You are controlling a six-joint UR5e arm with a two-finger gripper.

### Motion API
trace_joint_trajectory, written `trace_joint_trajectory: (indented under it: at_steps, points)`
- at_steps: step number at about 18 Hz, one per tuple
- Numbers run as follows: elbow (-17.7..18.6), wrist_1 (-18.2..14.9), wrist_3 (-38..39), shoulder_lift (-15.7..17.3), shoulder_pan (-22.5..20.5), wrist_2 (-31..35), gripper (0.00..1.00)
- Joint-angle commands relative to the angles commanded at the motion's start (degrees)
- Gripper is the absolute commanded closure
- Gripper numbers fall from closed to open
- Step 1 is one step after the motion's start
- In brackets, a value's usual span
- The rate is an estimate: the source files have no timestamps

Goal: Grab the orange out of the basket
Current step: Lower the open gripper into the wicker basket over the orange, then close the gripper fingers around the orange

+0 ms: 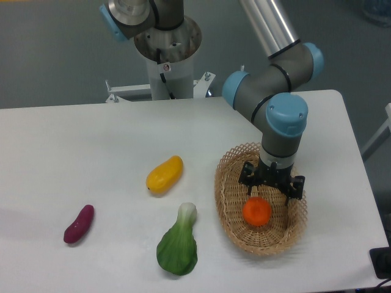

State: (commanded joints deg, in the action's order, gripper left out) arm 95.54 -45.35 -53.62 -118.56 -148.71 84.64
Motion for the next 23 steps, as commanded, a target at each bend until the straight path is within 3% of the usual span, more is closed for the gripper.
trace_joint_trajectory:
  at_steps: [17,18,21,23]
  points:
    - [0.52,2.11,1.41,-1.85,1.76,0.18,0.00]
    - [0.44,2.29,1.41,-1.94,1.76,0.18,0.05]
    - [0.26,2.46,1.23,-1.94,1.76,0.26,0.35]
    - [-0.09,2.55,0.97,-1.94,1.76,0.26,0.41]
